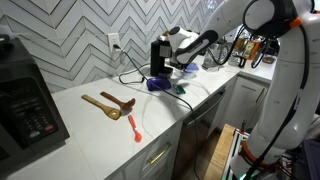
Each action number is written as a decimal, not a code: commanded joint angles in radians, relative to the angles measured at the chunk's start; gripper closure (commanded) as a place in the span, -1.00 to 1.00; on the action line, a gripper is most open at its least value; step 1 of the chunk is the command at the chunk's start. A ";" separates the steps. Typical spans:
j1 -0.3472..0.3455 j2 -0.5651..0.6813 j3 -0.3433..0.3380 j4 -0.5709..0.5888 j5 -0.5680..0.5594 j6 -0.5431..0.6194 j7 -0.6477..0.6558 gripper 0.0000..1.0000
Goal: Remove the small lunch box from the bigger lunch box, then open the small lunch box and add green object, then close it
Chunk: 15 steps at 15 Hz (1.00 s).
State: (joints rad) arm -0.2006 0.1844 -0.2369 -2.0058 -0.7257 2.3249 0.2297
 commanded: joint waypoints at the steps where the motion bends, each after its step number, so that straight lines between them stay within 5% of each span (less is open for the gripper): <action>1: -0.002 -0.012 -0.008 -0.015 -0.007 0.009 -0.025 0.83; 15: 0.010 -0.070 -0.002 -0.026 -0.143 -0.074 0.009 0.91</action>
State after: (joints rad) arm -0.1965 0.1444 -0.2397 -2.0034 -0.8377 2.2777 0.2279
